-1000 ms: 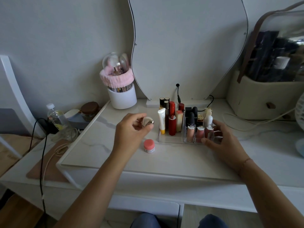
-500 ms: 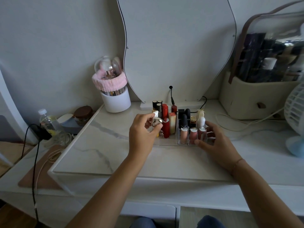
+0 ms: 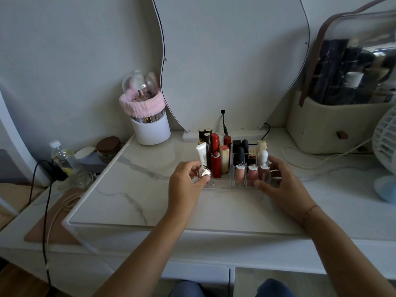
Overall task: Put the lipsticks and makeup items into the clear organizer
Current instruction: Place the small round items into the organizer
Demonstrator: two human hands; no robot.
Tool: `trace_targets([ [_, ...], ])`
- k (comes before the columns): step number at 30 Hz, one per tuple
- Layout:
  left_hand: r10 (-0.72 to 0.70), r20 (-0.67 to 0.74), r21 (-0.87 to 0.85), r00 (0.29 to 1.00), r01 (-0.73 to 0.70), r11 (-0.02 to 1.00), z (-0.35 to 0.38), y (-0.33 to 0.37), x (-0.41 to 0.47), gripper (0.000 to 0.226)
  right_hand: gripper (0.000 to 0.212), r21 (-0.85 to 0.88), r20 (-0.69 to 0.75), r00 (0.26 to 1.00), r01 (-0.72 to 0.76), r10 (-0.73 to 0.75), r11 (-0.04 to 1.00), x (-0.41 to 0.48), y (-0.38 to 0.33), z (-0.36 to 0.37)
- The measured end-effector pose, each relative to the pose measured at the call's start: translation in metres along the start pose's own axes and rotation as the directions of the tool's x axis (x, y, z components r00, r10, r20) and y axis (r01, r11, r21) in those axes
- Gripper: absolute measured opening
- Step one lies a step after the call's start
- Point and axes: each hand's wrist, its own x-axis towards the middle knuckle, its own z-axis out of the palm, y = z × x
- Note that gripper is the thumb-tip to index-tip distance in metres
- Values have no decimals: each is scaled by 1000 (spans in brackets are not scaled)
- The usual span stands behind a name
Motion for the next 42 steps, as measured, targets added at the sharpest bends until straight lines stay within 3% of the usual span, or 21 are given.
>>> trace_targets([
  [14,-1,59,72,998,-3,997,-6,-2,-1,16,73,-4,-1,1000,-4,4,1000,0,-3,-1],
  [22,-131,272,56,953,121,991,-57,-24,-2,35,73,-4,-6,1000,-2,2,1000,0,-1,0],
  [25,-128,354,89,927,103,991,-61,-25,-11,36,74,-5,11,1000,-11,11,1000,1,0,0],
  [36,36,162,-48,986,-29,998,-25,11,-12,25,74,-6,13,1000,-21,21,1000,0,-2,0],
  [42,11,16,-44,1000,-10,999,15,31,-8,25,73,18,21,999,-27,27,999,0,-3,0],
])
